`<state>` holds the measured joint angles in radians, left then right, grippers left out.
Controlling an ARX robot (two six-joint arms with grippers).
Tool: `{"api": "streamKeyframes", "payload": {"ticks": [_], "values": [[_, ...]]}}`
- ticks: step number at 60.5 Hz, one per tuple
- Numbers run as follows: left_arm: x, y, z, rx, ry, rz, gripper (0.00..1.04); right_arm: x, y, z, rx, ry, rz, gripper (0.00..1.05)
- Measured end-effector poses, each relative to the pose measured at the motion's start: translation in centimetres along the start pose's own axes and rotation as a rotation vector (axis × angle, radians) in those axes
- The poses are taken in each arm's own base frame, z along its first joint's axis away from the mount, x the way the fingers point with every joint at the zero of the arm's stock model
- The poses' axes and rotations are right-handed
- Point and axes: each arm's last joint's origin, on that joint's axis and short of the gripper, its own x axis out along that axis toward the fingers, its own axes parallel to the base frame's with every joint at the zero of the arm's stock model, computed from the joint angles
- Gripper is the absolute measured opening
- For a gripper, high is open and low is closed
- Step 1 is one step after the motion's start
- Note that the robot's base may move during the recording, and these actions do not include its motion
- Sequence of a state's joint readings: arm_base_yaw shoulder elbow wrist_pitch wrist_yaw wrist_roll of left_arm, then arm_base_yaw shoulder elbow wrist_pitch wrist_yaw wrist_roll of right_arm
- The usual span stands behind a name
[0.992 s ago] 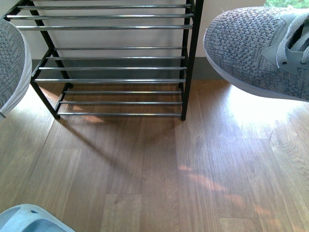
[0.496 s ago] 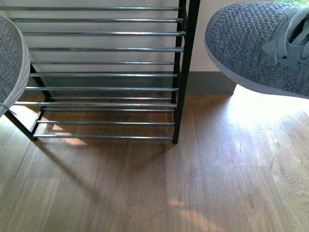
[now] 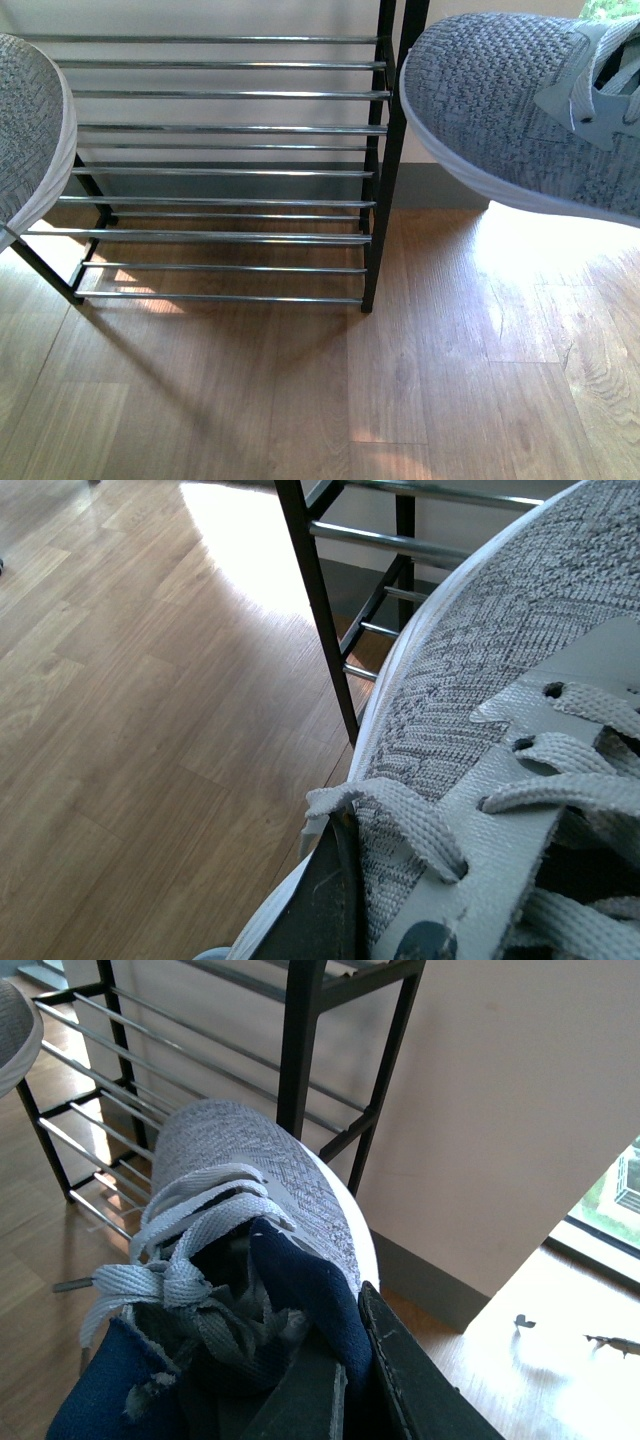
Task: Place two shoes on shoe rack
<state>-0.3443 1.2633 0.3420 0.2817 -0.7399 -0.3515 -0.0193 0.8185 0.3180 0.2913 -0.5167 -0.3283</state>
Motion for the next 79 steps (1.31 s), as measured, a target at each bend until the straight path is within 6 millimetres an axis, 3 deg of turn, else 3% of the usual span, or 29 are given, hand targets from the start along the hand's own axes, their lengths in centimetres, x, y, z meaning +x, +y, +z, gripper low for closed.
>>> {"api": "streamKeyframes", "payload": {"ticks": [68,79], "values": [[0.1,0.1,0.0,-0.003,-0.002,0.009,0.02,0.0,0.0,0.1,-0.002,-0.008,0.01,0.01],[0.1,0.1,0.1,-0.004,-0.007,0.022,0.02,1.2,0.5,1.7,0.193,-0.078,0.013,0.01]]}}
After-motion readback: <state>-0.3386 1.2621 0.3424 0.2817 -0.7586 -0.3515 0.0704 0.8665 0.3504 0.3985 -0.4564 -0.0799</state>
